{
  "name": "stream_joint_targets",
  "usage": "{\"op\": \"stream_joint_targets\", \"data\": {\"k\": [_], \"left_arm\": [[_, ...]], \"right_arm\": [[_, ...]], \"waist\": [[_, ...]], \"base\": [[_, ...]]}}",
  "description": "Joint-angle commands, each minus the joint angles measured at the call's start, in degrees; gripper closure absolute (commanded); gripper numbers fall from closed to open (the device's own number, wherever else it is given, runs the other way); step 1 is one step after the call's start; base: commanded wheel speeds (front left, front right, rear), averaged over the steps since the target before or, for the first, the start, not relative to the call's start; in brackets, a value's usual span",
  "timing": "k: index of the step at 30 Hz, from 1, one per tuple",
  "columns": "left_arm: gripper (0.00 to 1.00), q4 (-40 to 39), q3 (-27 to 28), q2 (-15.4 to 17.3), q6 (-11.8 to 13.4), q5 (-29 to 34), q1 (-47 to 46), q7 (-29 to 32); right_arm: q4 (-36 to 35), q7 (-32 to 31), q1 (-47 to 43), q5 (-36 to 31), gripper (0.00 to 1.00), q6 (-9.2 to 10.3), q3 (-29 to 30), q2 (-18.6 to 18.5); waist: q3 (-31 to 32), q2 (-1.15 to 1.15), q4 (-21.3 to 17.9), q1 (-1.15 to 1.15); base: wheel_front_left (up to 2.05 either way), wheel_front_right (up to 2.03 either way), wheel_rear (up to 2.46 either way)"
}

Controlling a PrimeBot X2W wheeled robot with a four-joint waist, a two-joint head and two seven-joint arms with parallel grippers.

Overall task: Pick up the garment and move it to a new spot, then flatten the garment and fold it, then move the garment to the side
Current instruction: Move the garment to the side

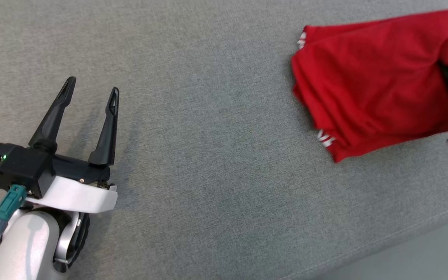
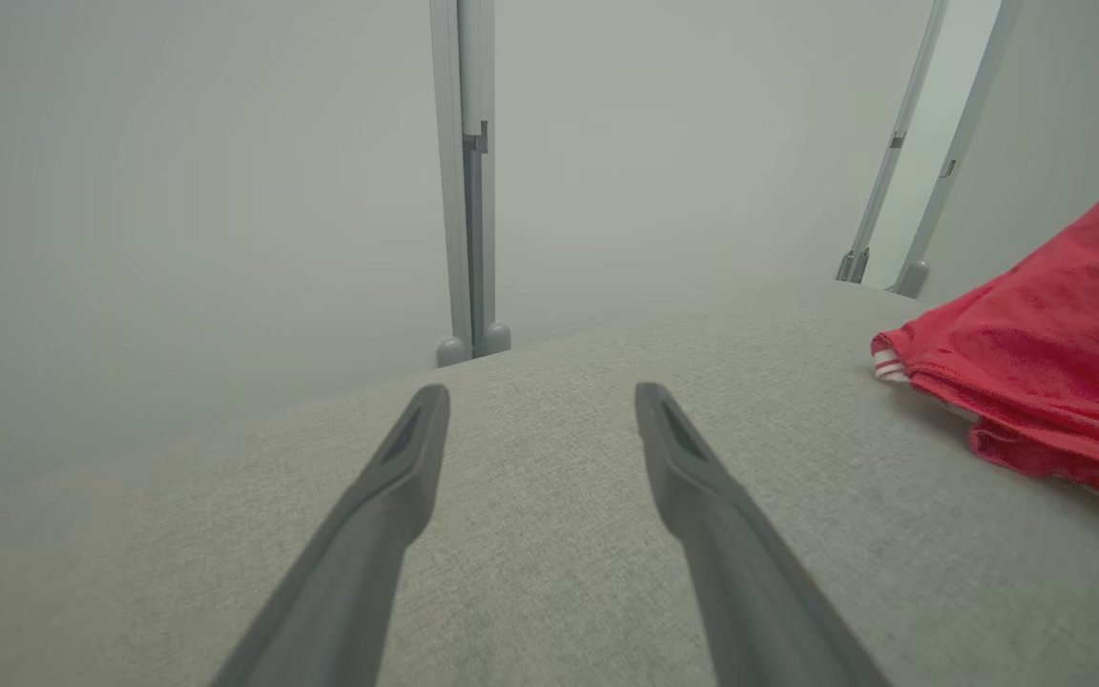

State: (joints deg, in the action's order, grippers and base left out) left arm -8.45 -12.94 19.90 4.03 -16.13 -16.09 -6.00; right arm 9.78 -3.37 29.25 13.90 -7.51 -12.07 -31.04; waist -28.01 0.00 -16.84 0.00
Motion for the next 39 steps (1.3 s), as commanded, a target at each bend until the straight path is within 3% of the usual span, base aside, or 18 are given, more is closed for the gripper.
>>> {"op": "stream_joint_targets", "data": {"k": [1, 9, 14, 15, 16, 17, 23, 28, 34, 39], "left_arm": [[0.00, -0.6, 0.0, 0.8, -0.4, 0.5, -1.7, 0.4], [0.00, -2.2, -0.6, 2.0, -1.1, 1.0, -3.8, 2.0], [0.00, -2.4, -0.7, 2.4, -1.1, 1.2, -4.8, 2.3], [0.00, -2.4, -0.8, 2.4, -1.2, 1.2, -5.0, 2.3], [0.00, -2.5, -0.8, 2.4, -1.3, 1.1, -5.1, 2.3], [0.00, -2.5, -0.9, 2.4, -1.3, 1.2, -5.4, 2.4], [0.00, -2.2, -1.1, 2.0, -0.5, 0.9, -5.7, 2.0], [0.00, -1.1, -0.6, 1.6, 0.1, -0.2, -4.5, 1.3], [0.00, 0.5, 0.3, 0.4, 1.2, -1.7, -2.8, -0.3], [0.00, 1.5, 1.2, -0.9, 2.7, -2.9, -0.9, -2.1]], "right_arm": [[2.3, 1.2, 3.4, 0.5, 1.00, 0.04, -0.3, -2.3], [14.2, 4.7, 13.9, 1.6, 1.00, 0.04, -3.0, -9.2], [20.2, 6.8, 18.3, 1.8, 1.00, 0.04, -5.6, -10.3], [21.8, 7.1, 19.2, 1.8, 0.90, 0.04, -6.0, -10.1], [23.8, 7.3, 20.1, 1.7, 0.58, 0.04, -6.0, -9.9], [26.1, 7.6, 21.1, 1.5, 0.00, 0.05, -5.0, -9.6], [34.9, 12.4, 23.9, -0.9, 0.00, 0.04, -1.4, -6.0], [37.1, 16.9, 23.8, -3.1, 0.00, 0.04, 3.1, -2.2], [31.0, 18.6, 19.0, -4.6, 0.00, 0.04, 12.0, 5.7], [18.4, 18.7, 10.9, -5.3, 0.00, 0.03, 16.4, 13.8]], "waist": [[-2.1, 0.00, -1.3, 0.00], [-5.7, 0.00, -1.0, 0.00], [-6.9, 0.00, -0.7, 0.00], [-7.1, 0.00, -0.6, 0.00], [-7.3, 0.00, -0.4, 0.00], [-7.5, 0.00, -0.3, 0.00], [-7.4, 0.00, 0.4, 0.00], [-5.5, 0.00, 0.9, 0.00], [-1.7, 0.00, 2.2, 0.00], [1.7, 0.00, 4.3, 0.00]], "base": [[0.00, 0.00, 0.00], [0.00, 0.00, 0.00], [0.00, 0.00, 0.00], [0.00, 0.00, 0.00], [0.00, 0.00, 0.00], [0.00, 0.00, 0.00], [0.00, 0.00, 0.00], [0.00, 0.00, 0.00], [0.00, 0.00, 0.00], [0.00, 0.00, 0.00]]}}
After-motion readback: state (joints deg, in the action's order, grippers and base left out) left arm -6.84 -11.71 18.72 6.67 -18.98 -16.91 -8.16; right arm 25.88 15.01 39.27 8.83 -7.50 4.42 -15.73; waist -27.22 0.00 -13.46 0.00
